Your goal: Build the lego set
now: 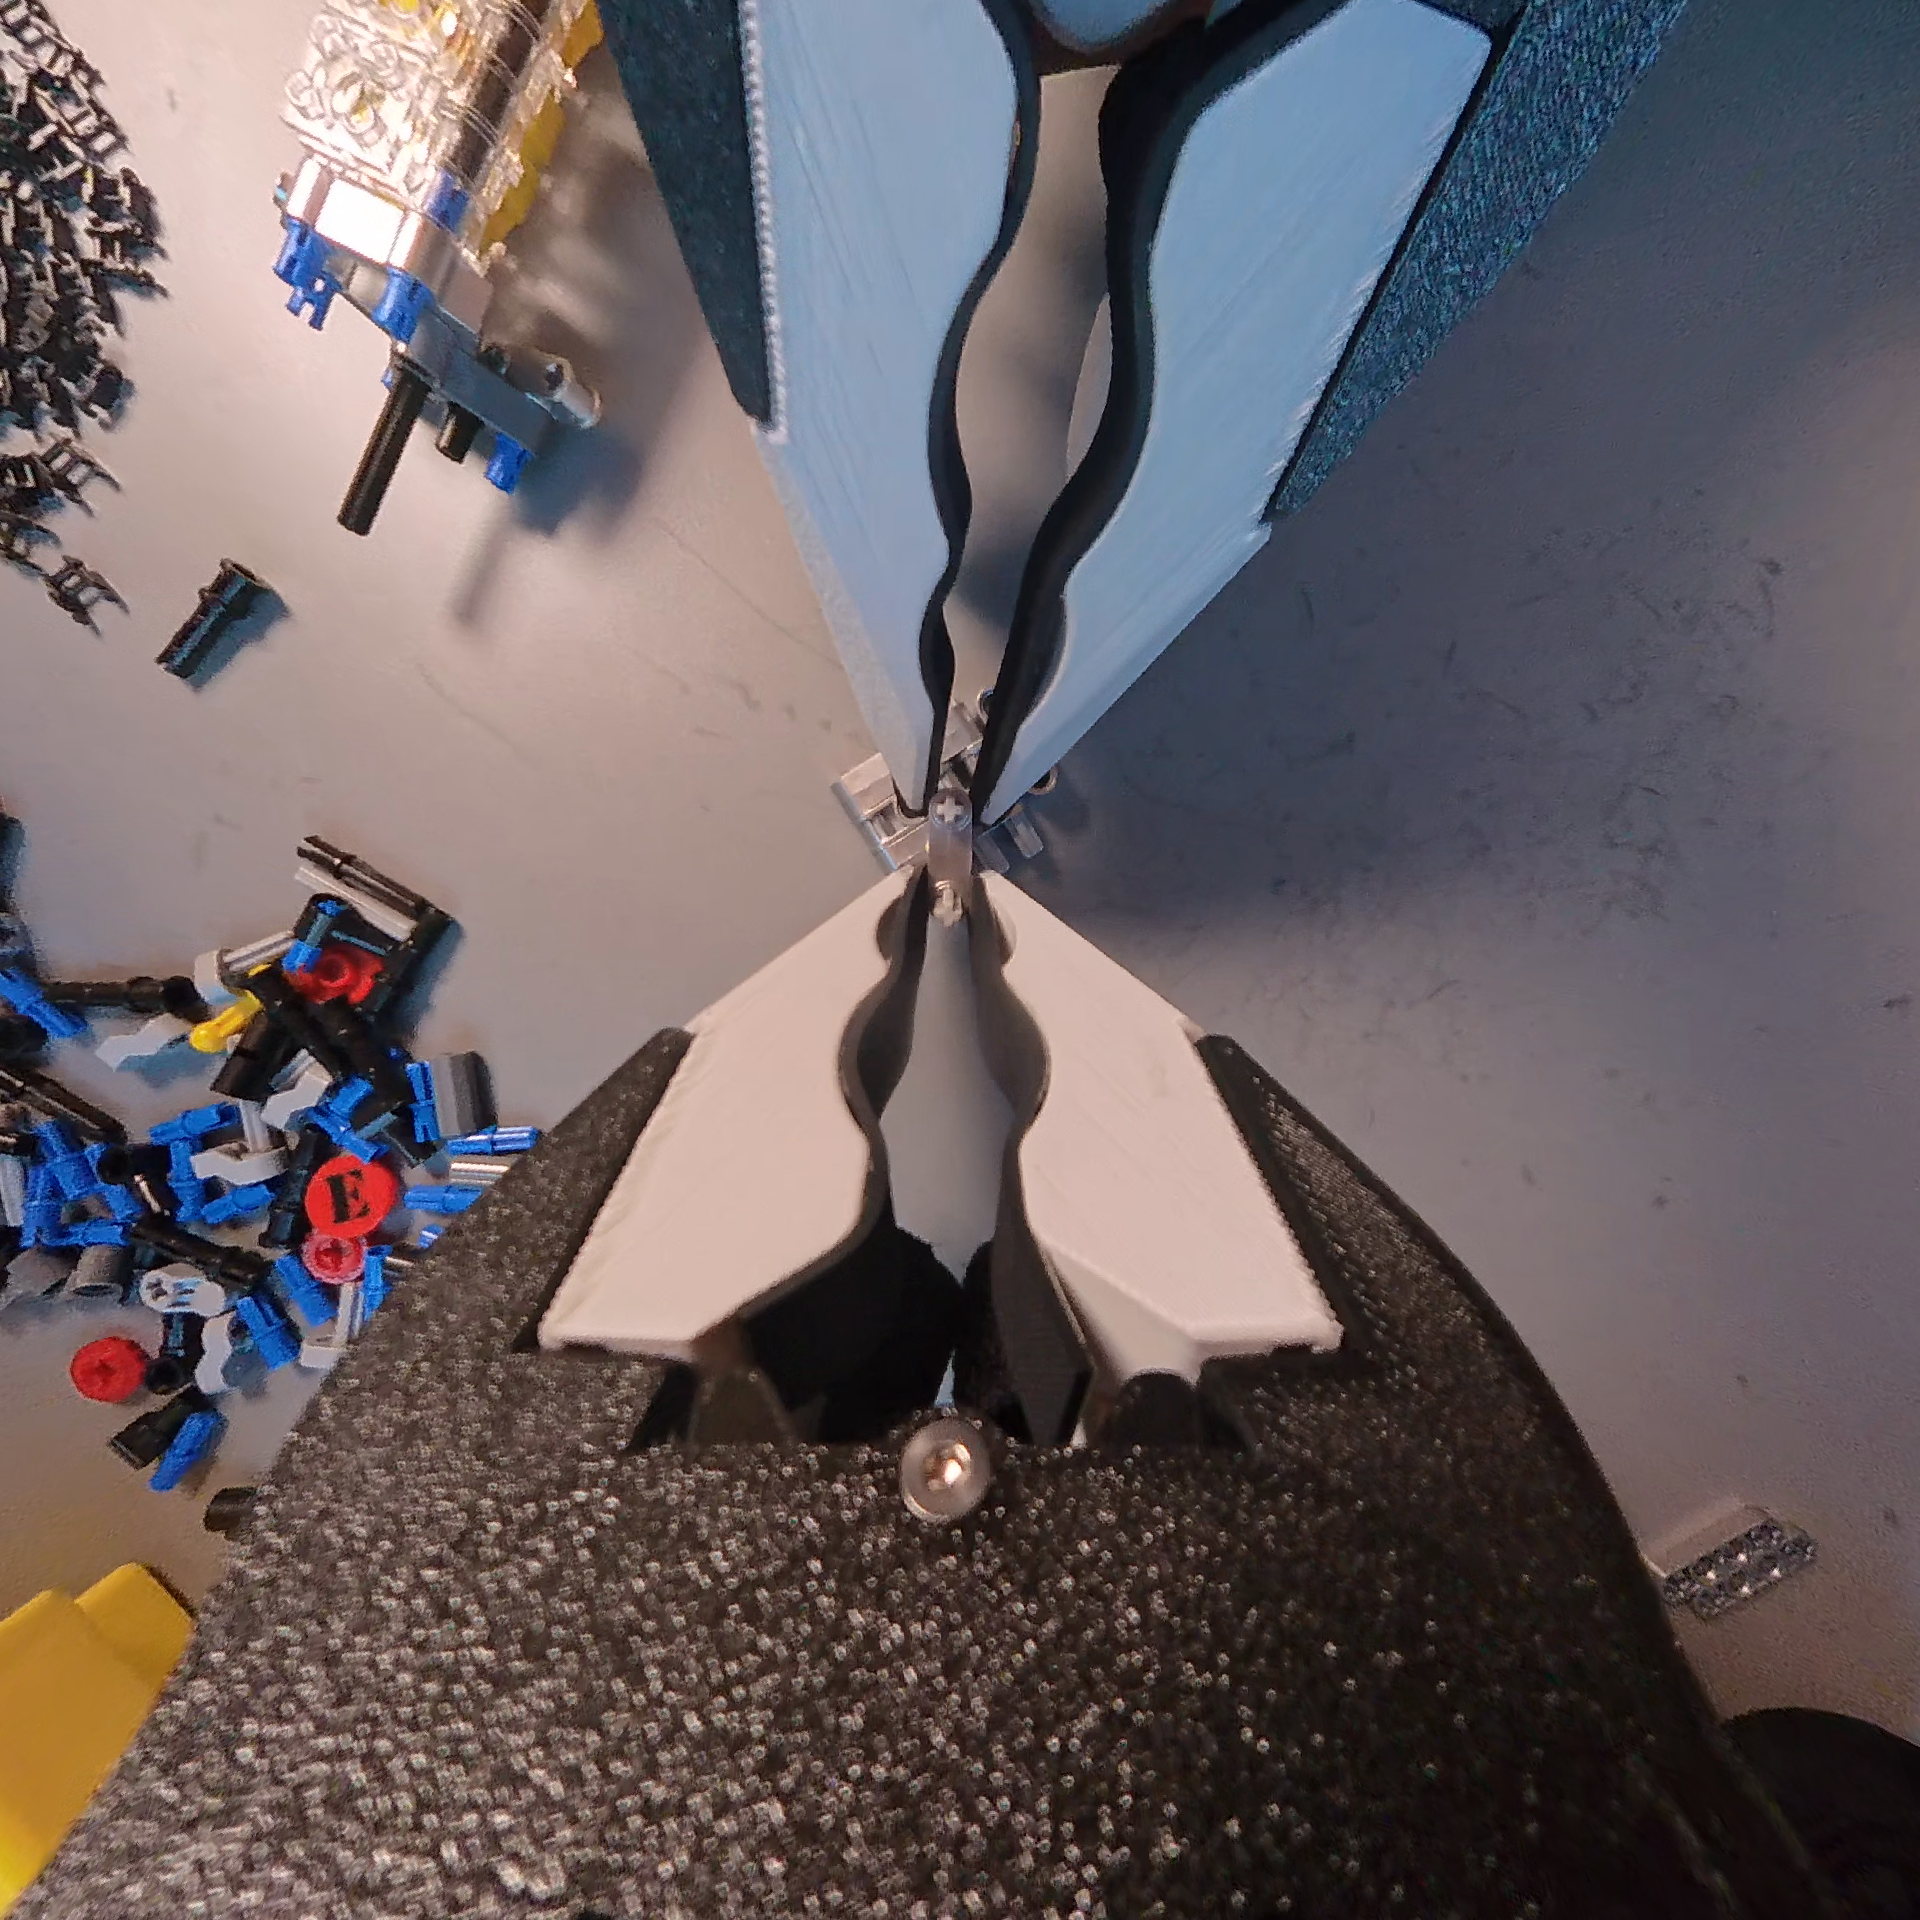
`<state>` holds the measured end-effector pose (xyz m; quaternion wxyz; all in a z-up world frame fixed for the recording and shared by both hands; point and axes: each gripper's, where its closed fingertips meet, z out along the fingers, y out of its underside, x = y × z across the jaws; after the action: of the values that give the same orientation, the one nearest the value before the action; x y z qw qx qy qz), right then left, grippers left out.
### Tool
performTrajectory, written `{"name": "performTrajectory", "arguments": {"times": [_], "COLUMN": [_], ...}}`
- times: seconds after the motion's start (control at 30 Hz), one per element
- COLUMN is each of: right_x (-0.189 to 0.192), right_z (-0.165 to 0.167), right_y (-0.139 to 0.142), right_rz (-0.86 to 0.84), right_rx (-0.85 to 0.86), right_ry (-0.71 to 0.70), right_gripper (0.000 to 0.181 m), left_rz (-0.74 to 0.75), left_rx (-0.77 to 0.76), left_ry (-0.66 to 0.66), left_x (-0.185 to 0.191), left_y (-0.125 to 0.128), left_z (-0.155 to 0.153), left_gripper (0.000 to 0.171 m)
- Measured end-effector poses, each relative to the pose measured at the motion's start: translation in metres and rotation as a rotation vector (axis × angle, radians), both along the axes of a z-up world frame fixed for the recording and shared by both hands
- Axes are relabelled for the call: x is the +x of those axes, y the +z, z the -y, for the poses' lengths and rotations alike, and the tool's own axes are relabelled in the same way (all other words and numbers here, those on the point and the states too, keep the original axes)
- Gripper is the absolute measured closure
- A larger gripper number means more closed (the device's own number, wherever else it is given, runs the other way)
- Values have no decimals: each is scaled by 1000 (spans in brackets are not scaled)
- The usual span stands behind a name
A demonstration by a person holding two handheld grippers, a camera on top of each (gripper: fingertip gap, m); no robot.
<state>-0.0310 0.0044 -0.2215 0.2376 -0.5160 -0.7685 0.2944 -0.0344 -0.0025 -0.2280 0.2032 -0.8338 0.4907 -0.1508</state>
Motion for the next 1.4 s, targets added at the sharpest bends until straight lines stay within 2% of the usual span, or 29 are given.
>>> {"name": "performTrajectory", "arguments": {"times": [0.57,0.8,1.07,1.3,1.4], "right_x": [1,3,6,5,3], "right_z": [0,2,-5,-16,-17], "right_y": [-1,-9,7,31,40], "right_rz": [-20,-2,-46,-186,-235], "right_rx": [-45,-56,-84,-177,-187], "right_ry": [-27,-28,-41,-79,-86], "right_gripper": [177,178,177,165,165], "left_rz": [-130,-115,86,562,694], "left_rx": [-46,-34,-28,-175,-221], "left_ry": [-48,-75,-45,67,107], "left_x": [1,10,14,15,12], "left_y": [1,8,22,54,63], "left_z": [0,-2,-10,-18,-21], "left_gripper": [168,167,167,169,169]}}
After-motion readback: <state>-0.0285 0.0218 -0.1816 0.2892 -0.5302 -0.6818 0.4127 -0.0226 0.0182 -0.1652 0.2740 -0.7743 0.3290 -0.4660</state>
